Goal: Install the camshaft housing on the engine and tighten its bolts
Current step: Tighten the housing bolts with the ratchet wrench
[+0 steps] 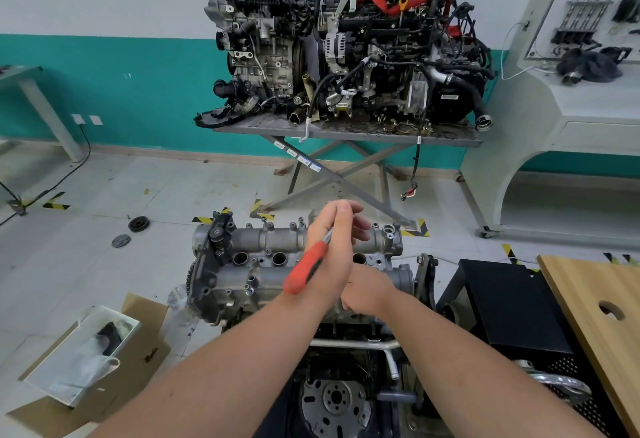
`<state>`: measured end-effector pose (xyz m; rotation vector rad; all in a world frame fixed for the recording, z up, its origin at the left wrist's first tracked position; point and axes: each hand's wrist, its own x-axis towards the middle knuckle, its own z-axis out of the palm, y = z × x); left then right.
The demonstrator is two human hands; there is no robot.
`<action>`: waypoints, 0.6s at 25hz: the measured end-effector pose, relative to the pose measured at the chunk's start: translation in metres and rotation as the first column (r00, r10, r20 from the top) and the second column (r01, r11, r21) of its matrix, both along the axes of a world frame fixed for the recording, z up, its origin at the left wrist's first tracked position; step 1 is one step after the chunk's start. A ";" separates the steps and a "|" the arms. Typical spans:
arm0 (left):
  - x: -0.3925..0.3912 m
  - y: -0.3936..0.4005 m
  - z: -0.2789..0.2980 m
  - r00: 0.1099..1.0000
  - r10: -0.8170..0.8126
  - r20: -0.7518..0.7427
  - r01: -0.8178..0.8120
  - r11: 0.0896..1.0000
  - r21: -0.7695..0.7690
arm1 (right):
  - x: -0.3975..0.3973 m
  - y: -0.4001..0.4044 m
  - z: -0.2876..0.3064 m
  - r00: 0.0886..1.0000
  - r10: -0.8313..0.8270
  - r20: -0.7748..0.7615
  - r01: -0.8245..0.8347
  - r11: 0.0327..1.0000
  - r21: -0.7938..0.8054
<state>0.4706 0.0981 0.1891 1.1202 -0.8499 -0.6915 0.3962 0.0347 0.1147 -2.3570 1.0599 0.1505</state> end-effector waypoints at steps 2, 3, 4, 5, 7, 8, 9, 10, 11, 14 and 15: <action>0.003 -0.003 0.006 0.971 -0.054 -0.231 0.075 0.994 0.082 | 0.001 -0.001 -0.001 0.998 -0.056 0.030 0.057 0.998 -0.012; 0.009 -0.003 0.010 0.931 -0.080 -0.356 0.134 0.982 0.130 | 0.000 -0.001 -0.002 0.996 -0.074 0.044 0.075 0.997 -0.012; 0.016 -0.004 0.014 0.889 -0.091 -0.449 0.188 0.966 0.176 | 0.000 -0.001 -0.002 0.996 -0.080 0.048 0.081 0.997 -0.008; 0.022 -0.005 0.018 0.864 -0.095 -0.494 0.230 0.948 0.221 | 0.000 -0.001 -0.001 0.996 -0.074 0.047 0.074 0.997 -0.006; 0.028 -0.007 0.028 0.889 -0.084 -0.450 0.254 0.908 0.332 | 0.000 -0.001 -0.001 0.996 -0.069 0.049 0.069 0.998 0.005; 0.028 -0.009 0.034 0.924 -0.080 -0.374 0.238 0.886 0.398 | 0.000 -0.002 -0.001 0.996 -0.071 0.051 0.070 0.997 0.016; 0.026 -0.011 0.040 0.960 -0.088 -0.266 0.208 0.858 0.469 | 0.000 -0.002 -0.001 0.996 -0.076 0.055 0.074 0.997 0.025; 0.024 -0.013 0.045 0.985 -0.111 -0.135 0.167 0.828 0.536 | 0.000 -0.002 0.000 0.995 -0.084 0.058 0.081 0.996 0.038; 0.022 -0.015 0.050 0.989 -0.149 0.008 0.116 0.801 0.587 | 0.000 -0.002 0.000 0.994 -0.090 0.062 0.087 0.995 0.048; 0.021 -0.012 0.062 0.860 -0.293 0.419 -0.047 0.771 0.635 | -0.001 -0.001 -0.001 0.992 -0.101 0.073 0.097 0.994 0.057; 0.024 -0.010 0.066 0.772 -0.344 0.535 -0.092 0.772 0.629 | -0.002 -0.001 -0.002 0.992 -0.095 0.077 0.091 0.994 0.052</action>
